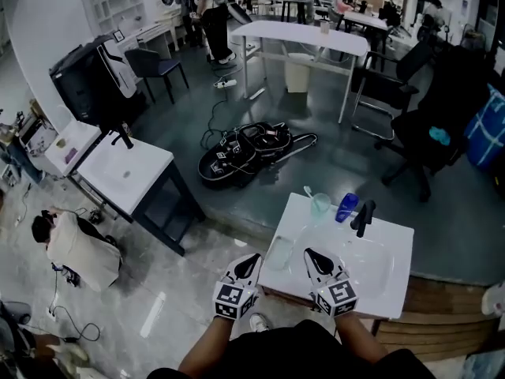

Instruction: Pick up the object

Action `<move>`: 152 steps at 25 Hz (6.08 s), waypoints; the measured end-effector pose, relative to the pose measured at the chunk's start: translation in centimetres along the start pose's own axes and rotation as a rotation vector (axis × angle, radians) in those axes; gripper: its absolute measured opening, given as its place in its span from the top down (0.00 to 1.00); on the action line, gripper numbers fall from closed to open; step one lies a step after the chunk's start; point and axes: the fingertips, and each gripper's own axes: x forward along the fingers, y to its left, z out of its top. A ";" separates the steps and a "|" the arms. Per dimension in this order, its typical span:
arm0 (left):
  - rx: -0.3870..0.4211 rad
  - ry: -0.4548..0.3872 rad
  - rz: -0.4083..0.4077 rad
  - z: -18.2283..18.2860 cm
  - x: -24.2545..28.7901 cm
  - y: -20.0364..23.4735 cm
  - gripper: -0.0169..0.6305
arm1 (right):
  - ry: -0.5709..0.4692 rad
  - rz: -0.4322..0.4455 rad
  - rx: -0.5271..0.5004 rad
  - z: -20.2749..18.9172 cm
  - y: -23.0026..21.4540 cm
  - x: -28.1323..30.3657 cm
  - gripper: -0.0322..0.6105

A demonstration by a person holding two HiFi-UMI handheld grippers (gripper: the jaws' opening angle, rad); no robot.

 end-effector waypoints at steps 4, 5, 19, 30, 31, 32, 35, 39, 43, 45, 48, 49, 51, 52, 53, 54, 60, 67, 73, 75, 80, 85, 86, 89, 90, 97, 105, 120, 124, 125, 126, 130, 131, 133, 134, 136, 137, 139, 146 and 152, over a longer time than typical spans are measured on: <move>0.008 0.006 -0.048 0.4 0.8 -0.3 0.94 | -0.002 -0.028 -0.007 1.1 -0.4 0.0 0.92; 0.012 0.011 -0.057 0.4 1.0 -0.3 0.94 | 0.001 -0.030 -0.008 1.1 -0.4 0.1 0.92; 0.016 0.066 -0.069 -1.0 4.4 -0.6 0.94 | 0.048 0.018 -0.028 -0.1 -2.3 1.0 0.92; -0.039 0.240 0.001 -7.3 6.7 -1.1 0.22 | 0.108 0.023 0.001 -2.6 -3.2 -0.5 0.92; -0.046 0.261 0.007 -8.2 7.1 -1.2 0.19 | 0.114 0.017 0.008 -2.9 -3.5 -0.7 0.92; -0.053 0.281 0.016 -9.0 7.4 -1.2 0.17 | 0.119 0.012 0.015 -3.3 -3.9 -0.9 0.92; -0.053 0.347 0.044 -11.4 8.0 -1.2 0.14 | 0.136 0.008 0.023 -4.0 -4.8 -1.3 0.92; -0.057 0.450 0.068 -14.6 8.0 -1.5 0.14 | 0.161 0.021 0.033 -4.9 -5.0 -1.7 0.92; -0.055 0.505 0.060 -16.9 8.3 -1.7 0.14 | 0.183 0.046 0.049 -6.0 -4.6 -1.4 0.92; -0.050 0.525 0.053 -17.3 8.6 -1.7 0.15 | 0.188 0.059 0.053 -6.3 -4.5 -1.2 0.92; -0.054 0.560 0.049 -18.1 9.1 -1.5 0.15 | 0.195 0.069 0.058 -6.6 -4.6 -1.0 0.92; -0.056 0.568 0.045 -18.3 9.2 -1.4 0.15 | 0.197 0.071 0.060 -6.7 -4.6 -1.0 0.92; -0.050 0.567 0.035 -18.6 9.7 -1.1 0.15 | 0.202 0.071 0.064 -6.9 -4.7 -1.0 0.92; -0.046 0.562 0.029 -18.7 10.0 -1.1 0.15 | 0.204 0.069 0.065 -7.0 -4.8 -1.1 0.92; -0.049 0.562 0.024 -18.7 10.2 -1.1 0.15 | 0.206 0.067 0.067 -7.2 -4.9 -1.1 0.92; -0.055 0.565 0.019 -18.7 10.4 -1.1 0.15 | 0.207 0.066 0.069 -7.3 -5.1 -1.2 0.92; -0.096 0.568 -0.021 -19.6 11.5 -1.6 0.15 | 0.210 0.057 0.079 -7.7 -5.6 -1.3 0.92; -0.122 0.527 0.008 -18.5 11.0 -1.3 0.29 | 0.204 0.057 0.088 -7.7 -5.7 -1.1 0.92; -0.100 0.510 0.006 -18.1 10.9 -1.2 0.32 | 0.207 0.064 0.091 -7.7 -5.2 -1.1 0.92; -0.077 0.512 0.005 -18.1 10.8 -1.2 0.32 | 0.206 0.064 0.091 -7.7 -5.2 -1.0 0.92; -0.061 0.485 0.020 -17.6 10.9 -1.3 0.33 | 0.205 0.059 0.094 -7.9 -5.6 -1.2 0.92; -0.052 0.453 0.038 -15.8 10.6 -0.9 0.33 | 0.205 0.058 0.096 -7.7 -5.3 -1.2 0.92; -0.053 0.445 0.043 -15.4 10.5 -0.7 0.33 | 0.205 0.057 0.098 -7.6 -5.3 -1.1 0.92; -0.054 0.414 0.055 -13.9 10.3 -0.4 0.33 | 0.201 0.055 0.100 -7.5 -5.2 -1.0 0.92; -0.053 0.402 0.059 -13.3 10.3 -0.3 0.33 | 0.198 0.054 0.100 -7.4 -5.3 -1.0 0.92; -0.048 0.287 0.085 -7.7 10.1 -0.3 0.33 | 0.182 0.056 0.093 -7.0 -5.5 -0.8 0.92; -0.028 0.168 0.104 -1.0 9.6 -0.6 0.33 | 0.147 0.031 0.084 -5.8 -6.4 -1.1 0.92; -0.017 0.020 0.107 6.6 7.4 -1.4 0.33 | 0.038 -0.066 0.030 -1.0 -9.9 -2.6 0.92; -0.013 0.007 0.100 7.3 7.1 -1.6 0.33 | 0.009 -0.077 0.012 0.5 -10.0 -2.9 0.92; -0.012 0.005 0.098 7.4 7.0 -1.6 0.33 | 0.005 -0.079 0.010 0.7 -10.0 -3.0 0.92; -0.012 0.003 0.096 7.4 7.0 -1.7 0.33 | 0.002 -0.081 0.009 0.8 -10.0 -3.1 0.92; -0.015 0.001 0.095 7.3 6.8 -1.9 0.33 | -0.018 -0.064 0.004 1.2 -9.6 -3.4 0.92; -0.018 0.001 0.096 7.2 6.7 -1.9 0.33 | -0.027 -0.055 0.002 1.4 -9.4 -3.5 0.92; -0.023 0.004 0.095 7.1 6.6 -1.9 0.33 | -0.041 -0.048 -0.004 1.7 -9.2 -3.6 0.92; -0.026 0.006 0.094 6.9 6.6 -2.0 0.33 | -0.045 -0.050 -0.007 1.7 -9.2 -3.7 0.92; -0.035 0.010 0.094 6.8 6.7 -2.0 0.33 | -0.046 -0.057 -0.013 1.7 -9.3 -3.9 0.92; -0.039 0.011 0.094 6.7 6.7 -2.0 0.33 | -0.047 -0.062 -0.018 1.7 -9.3 -3.9 0.92; -0.043 0.011 0.094 6.8 6.7 -2.0 0.33 | -0.054 -0.075 -0.026 2.1 -9.4 -4.1 0.92; -0.047 0.040 0.094 5.8 6.8 -2.0 0.33 | -0.068 -0.127 -0.018 2.5 -9.7 -4.7 0.92; -0.055 0.042 0.093 5.3 7.0 -1.9 0.33 | -0.070 -0.140 -0.020 2.4 -10.0 -4.5 0.92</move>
